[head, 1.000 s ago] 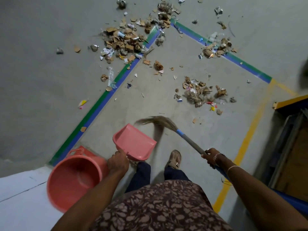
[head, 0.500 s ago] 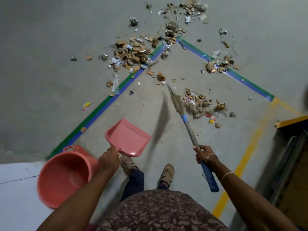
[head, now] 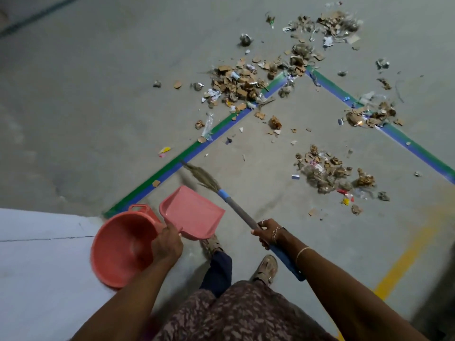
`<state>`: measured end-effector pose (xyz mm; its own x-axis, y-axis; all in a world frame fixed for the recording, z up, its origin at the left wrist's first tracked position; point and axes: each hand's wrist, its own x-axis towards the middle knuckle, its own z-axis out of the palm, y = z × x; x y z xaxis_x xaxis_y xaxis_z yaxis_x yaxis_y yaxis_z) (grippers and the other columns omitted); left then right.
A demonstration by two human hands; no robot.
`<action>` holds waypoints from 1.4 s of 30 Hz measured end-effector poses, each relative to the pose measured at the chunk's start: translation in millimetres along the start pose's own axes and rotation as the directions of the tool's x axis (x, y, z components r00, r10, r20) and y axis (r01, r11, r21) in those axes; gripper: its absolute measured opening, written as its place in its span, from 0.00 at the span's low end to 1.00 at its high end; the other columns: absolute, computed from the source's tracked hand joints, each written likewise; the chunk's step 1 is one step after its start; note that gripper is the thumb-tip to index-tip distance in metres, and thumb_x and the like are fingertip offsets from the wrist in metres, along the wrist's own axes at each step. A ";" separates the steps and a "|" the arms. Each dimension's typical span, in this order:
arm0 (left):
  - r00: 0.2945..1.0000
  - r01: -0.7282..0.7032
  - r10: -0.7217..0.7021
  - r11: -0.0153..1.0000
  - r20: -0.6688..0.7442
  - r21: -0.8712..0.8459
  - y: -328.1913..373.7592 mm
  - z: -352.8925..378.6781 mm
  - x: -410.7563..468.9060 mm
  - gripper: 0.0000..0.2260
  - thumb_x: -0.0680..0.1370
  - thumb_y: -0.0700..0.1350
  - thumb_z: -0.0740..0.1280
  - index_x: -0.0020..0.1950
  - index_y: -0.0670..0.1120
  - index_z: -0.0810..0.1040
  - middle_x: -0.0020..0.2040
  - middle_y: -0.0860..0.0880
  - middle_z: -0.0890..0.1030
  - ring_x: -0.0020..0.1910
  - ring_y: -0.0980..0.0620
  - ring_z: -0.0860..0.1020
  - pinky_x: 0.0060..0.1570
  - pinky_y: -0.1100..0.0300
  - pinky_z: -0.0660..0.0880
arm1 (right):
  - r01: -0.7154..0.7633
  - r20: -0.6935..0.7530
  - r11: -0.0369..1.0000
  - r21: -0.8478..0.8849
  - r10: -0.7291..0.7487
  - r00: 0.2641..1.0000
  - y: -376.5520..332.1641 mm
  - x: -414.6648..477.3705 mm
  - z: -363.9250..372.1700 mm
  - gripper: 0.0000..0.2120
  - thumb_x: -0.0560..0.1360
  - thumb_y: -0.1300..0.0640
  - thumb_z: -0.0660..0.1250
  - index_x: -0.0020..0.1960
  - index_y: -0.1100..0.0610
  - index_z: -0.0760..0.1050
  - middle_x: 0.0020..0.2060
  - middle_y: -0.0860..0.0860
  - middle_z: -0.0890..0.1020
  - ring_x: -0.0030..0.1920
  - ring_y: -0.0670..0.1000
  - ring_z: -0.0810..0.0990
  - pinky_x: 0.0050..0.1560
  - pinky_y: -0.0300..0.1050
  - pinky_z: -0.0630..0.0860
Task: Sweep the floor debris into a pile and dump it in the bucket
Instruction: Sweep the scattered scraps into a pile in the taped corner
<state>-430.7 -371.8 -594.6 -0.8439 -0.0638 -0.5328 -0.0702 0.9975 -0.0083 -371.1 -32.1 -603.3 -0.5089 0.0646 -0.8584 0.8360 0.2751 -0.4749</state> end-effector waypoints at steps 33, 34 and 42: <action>0.996 0.086 -0.073 0.965 -0.059 0.247 -94.7 -72.3 110.8 0.16 0.74 0.47 0.68 0.60 0.42 0.78 0.53 0.43 0.82 0.52 0.44 0.79 0.58 0.46 0.70 | 0.176 -0.005 0.980 -0.092 -0.178 0.984 -174.8 60.6 74.0 0.14 0.77 0.55 0.70 0.50 0.68 0.77 0.27 0.56 0.76 0.23 0.51 0.74 0.26 0.46 0.73; 0.994 0.106 -0.095 0.958 -0.055 0.265 -99.6 -74.1 110.0 0.16 0.77 0.47 0.64 0.63 0.44 0.76 0.57 0.45 0.81 0.55 0.45 0.78 0.62 0.45 0.68 | 0.198 0.038 0.965 -0.171 -0.194 0.980 -181.7 71.8 79.9 0.14 0.77 0.55 0.71 0.49 0.68 0.77 0.28 0.55 0.77 0.23 0.51 0.75 0.27 0.46 0.75; 0.991 0.128 -0.131 0.927 -0.013 0.354 -132.0 -102.3 112.0 0.16 0.73 0.42 0.64 0.60 0.42 0.77 0.44 0.44 0.79 0.39 0.45 0.78 0.38 0.53 0.76 | 0.284 0.290 0.777 -0.562 -0.137 0.947 -238.4 139.6 124.0 0.15 0.76 0.49 0.71 0.59 0.55 0.81 0.41 0.54 0.83 0.41 0.52 0.81 0.45 0.43 0.77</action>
<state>-570.4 -513.7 -566.6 -0.8343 -0.1948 -0.5157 0.0155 0.9268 -0.3752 -616.0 -207.6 -634.0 -0.5369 -0.2547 -0.8043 0.3890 0.7712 -0.5039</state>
